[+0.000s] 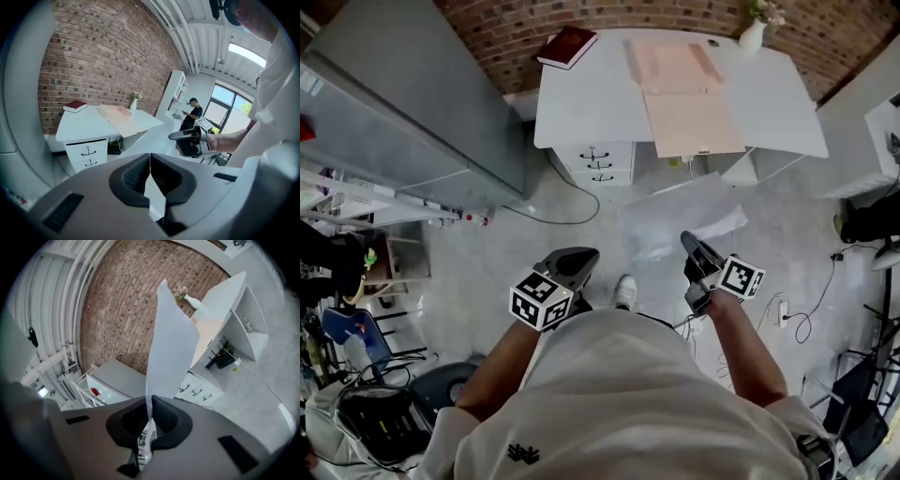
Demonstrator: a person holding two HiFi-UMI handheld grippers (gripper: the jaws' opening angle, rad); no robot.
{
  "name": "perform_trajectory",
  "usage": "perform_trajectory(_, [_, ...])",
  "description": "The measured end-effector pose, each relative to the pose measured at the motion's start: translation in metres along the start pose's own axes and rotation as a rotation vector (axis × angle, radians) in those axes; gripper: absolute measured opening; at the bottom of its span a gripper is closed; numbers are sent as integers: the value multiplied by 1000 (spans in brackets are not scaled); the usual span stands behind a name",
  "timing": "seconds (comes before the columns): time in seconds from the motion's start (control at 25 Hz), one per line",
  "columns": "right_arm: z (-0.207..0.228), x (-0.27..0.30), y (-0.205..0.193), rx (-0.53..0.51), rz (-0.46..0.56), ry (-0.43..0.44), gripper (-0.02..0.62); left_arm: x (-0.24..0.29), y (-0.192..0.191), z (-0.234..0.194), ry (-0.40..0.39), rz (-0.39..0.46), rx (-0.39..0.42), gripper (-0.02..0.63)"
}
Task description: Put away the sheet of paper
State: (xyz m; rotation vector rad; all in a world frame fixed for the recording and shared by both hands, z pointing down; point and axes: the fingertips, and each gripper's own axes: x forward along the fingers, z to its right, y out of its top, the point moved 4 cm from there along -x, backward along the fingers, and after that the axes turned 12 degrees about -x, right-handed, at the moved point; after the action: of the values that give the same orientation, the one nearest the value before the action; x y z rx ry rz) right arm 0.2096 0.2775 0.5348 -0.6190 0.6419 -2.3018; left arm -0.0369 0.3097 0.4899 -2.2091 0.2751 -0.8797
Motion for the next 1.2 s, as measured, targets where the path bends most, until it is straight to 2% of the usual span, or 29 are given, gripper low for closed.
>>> perform_trajectory(0.16, [15, -2, 14, 17, 20, -86, 28, 16, 23, -4, -43, -24, 17, 25])
perform_trajectory(0.24, [13, 7, 28, 24, 37, -72, 28, 20, 40, -8, -63, -16, 25, 25])
perform_trajectory(0.28, [12, 14, 37, 26, 51, -66, 28, 23, 50, -15, -75, -13, 27, 25])
perform_trajectory(0.4, [16, 32, 60, 37, 88, -126, 28, 35, 75, -48, -112, -23, 25, 25])
perform_trajectory(0.8, [14, 115, 161, 47, 244, -161, 28, 62, 185, -145, -232, -67, 111, 25])
perform_trajectory(1.0, [16, 154, 205, 22, 303, -150, 28, 67, 216, -191, -260, -100, 155, 25])
perform_trajectory(1.2, [50, 182, 229, 45, 292, -140, 28, 83, 237, -220, -244, -99, 123, 25])
